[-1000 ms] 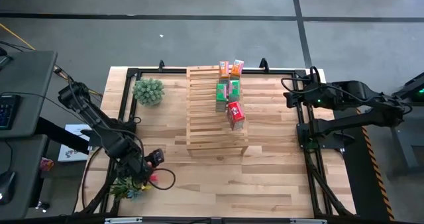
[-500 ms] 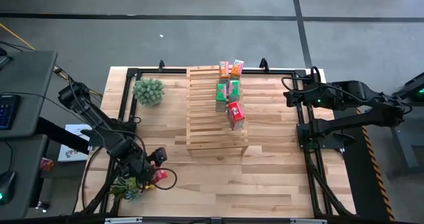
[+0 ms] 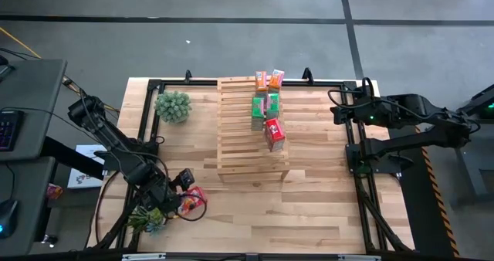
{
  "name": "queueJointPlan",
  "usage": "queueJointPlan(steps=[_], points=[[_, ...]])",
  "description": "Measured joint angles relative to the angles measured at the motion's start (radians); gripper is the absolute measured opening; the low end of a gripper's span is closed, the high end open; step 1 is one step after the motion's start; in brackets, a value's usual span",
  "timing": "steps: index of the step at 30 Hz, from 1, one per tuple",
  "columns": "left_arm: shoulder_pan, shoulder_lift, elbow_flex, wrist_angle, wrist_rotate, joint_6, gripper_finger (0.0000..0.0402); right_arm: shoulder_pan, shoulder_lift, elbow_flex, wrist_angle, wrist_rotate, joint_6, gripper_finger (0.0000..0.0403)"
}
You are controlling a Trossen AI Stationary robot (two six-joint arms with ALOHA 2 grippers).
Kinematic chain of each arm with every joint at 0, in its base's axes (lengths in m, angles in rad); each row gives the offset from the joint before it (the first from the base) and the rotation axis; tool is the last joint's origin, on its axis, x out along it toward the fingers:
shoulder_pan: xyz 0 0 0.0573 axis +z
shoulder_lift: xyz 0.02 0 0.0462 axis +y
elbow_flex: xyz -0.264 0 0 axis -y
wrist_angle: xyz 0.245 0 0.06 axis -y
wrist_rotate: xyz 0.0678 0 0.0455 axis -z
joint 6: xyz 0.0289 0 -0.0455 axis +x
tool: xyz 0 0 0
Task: Stack cereal on shelf
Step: Put the red cereal box on the shelf aligned with the other red cereal box
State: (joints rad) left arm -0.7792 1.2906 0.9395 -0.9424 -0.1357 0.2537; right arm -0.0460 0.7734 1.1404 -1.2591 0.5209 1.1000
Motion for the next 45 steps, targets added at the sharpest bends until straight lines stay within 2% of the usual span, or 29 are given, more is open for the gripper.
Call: queueJointPlan(steps=[2, 5, 8, 11, 14, 16, 22, 26, 31, 35, 40, 45], points=[[0.001, 0.000, 0.020, 0.004, 0.036, -0.061, 0.0284, 0.000, 0.000, 0.000, 0.000, 0.000, 0.000, 0.0229], [0.008, 0.000, 0.047, 0.026, 0.149, -0.182, 0.0276, 0.000, 0.000, 0.000, 0.000, 0.000, -0.001, 0.0229], [0.020, 0.000, 0.062, 0.075, 0.207, -0.363, 0.0242, 0.000, 0.000, 0.000, 0.000, 0.001, -0.006, 0.0229], [0.039, 0.023, 0.062, 0.112, 0.213, -0.471, 0.0166, 0.000, 0.000, 0.000, 0.000, 0.001, -0.011, 0.0229], [0.058, 0.078, 0.062, 0.157, 0.216, -0.548, 0.0050, 0.000, 0.000, 0.000, 0.000, 0.001, -0.044, 0.0229], [0.073, 0.129, 0.062, 0.175, 0.228, -0.637, 0.0017, 0.000, 0.000, 0.000, -0.001, 0.001, -0.053, 0.0229], [0.113, 0.247, 0.061, 0.120, 0.338, -0.953, 0.0002, 0.000, 0.000, 0.000, -0.009, 0.029, -0.065, 0.0229], [0.124, 0.262, 0.061, 0.059, 0.340, -1.042, 0.0001, 0.000, 0.000, 0.000, -0.009, 0.037, -0.087, 0.0229], [0.127, 0.262, 0.077, -0.035, 0.351, -1.019, 0.0000, 0.000, 0.000, 0.000, -0.009, 0.048, -0.115, 0.0229], [0.122, 0.276, 0.074, -0.046, 0.444, -0.977, 0.0000, 0.000, 0.000, 0.000, -0.008, 0.069, -0.114, 0.0229], [0.132, 0.355, 0.076, -0.045, 0.508, -0.956, 0.0000, 0.000, 0.000, 0.000, -0.008, 0.073, -0.114, 0.0229], [0.132, 0.411, 0.078, -0.022, 0.516, -0.898, 0.0000, 0.000, 0.000, 0.000, -0.008, 0.073, -0.114, 0.0229]])
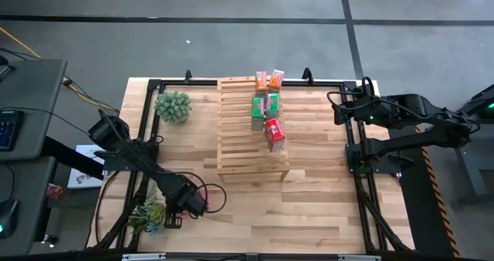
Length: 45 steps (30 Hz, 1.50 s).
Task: Stack cereal on shelf
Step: Put the red cereal box on the shelf aligned with the other red cereal box
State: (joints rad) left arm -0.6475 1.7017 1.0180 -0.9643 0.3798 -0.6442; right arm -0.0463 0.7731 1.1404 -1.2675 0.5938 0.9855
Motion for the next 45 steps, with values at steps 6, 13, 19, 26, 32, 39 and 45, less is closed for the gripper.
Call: queueJointPlan(steps=[6, 13, 19, 26, 32, 39, 45], points=[[0.005, -0.002, 0.004, -0.015, -0.143, 0.132, 0.0000, 0.000, 0.000, 0.000, 0.000, 0.000, 0.003, 0.0229], [0.060, -0.016, 0.000, -0.118, -0.418, 0.385, 0.0000, 0.000, 0.000, 0.000, 0.001, 0.000, 0.026, 0.0229], [0.123, -0.073, 0.016, -0.174, -0.505, 0.464, 0.0000, 0.000, 0.000, 0.000, 0.002, -0.002, 0.046, 0.0229], [0.140, -0.334, -0.081, -0.019, -0.507, 0.308, 0.0000, 0.000, 0.000, 0.000, 0.002, -0.002, 0.046, 0.0229], [0.110, -0.505, -0.295, 0.278, -0.505, -0.044, 0.0000, 0.000, 0.000, 0.000, 0.003, -0.002, 0.065, 0.0229], [0.019, -0.516, -0.418, 0.440, -0.676, -0.236, 0.0000, 0.000, 0.002, 0.000, 0.013, -0.001, 0.065, 0.0229], [-0.059, -0.524, -0.418, 0.436, -0.883, -0.326, 0.0000, 0.000, 0.007, 0.000, 0.013, 0.000, 0.065, 0.0229]])
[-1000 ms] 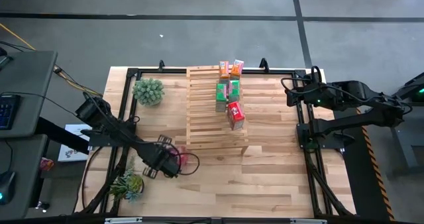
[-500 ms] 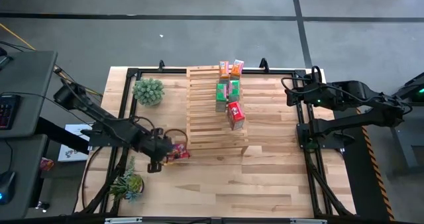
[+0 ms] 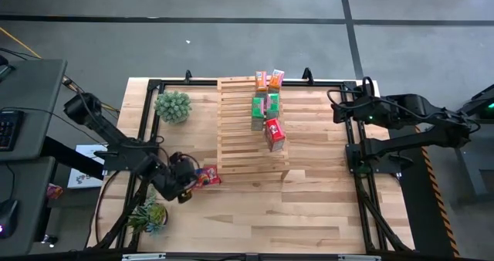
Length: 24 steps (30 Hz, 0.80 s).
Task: Stack cereal on shelf
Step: Put the red cereal box on the shelf aligned with the other red cereal box
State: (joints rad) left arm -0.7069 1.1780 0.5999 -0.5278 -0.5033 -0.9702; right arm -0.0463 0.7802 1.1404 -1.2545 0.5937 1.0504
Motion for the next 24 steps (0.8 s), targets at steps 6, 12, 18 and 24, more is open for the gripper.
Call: queueJointPlan(steps=[6, 12, 18, 24], points=[[-0.142, -0.024, 0.000, -0.084, -0.092, -0.150, 0.0000, 0.000, 0.012, 0.000, -0.001, 0.000, 0.007, 0.0229], [-0.279, -0.158, -0.009, -0.284, -0.220, -0.311, 0.0000, 0.000, 0.020, 0.000, -0.001, 0.000, 0.008, 0.0229], [-0.300, -0.406, -0.226, 0.017, -0.219, -0.225, 0.0000, 0.000, 0.034, 0.000, -0.001, 0.000, 0.008, 0.0229], [-0.300, -0.534, -0.406, 0.291, -0.258, -0.093, 0.0000, 0.000, 0.042, 0.000, -0.004, 0.000, 0.052, 0.0229]])
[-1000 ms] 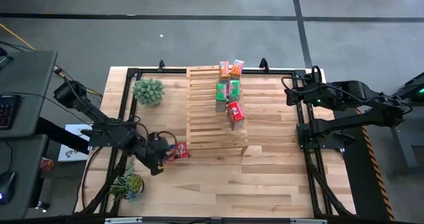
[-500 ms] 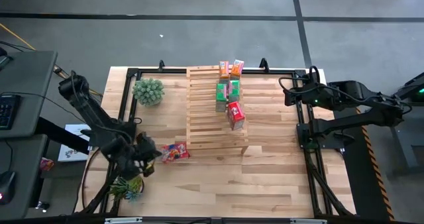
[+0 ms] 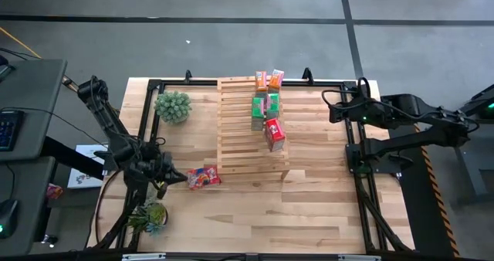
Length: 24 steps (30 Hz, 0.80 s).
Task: Stack cereal on shelf
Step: Put the red cereal box on the shelf aligned with the other red cereal box
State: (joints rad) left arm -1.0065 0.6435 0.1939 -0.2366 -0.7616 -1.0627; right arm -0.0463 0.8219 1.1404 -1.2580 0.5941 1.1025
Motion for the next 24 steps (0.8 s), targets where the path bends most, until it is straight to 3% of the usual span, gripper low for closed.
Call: queueJointPlan(steps=[11, 17, 24], points=[[0.024, 0.051, -0.034, 0.009, -0.093, 0.078, 0.0000, 0.000, 0.038, 0.000, -0.001, -0.002, 0.045, 0.0229], [0.023, 0.164, -0.028, 0.148, -0.087, 0.078, 0.0000, 0.000, 0.064, 0.000, -0.001, -0.023, 0.045, 0.0229], [-0.002, 0.290, 0.002, 0.153, -0.061, 0.053, 0.0000, 0.000, 0.069, 0.000, -0.001, -0.052, 0.046, 0.0229]])
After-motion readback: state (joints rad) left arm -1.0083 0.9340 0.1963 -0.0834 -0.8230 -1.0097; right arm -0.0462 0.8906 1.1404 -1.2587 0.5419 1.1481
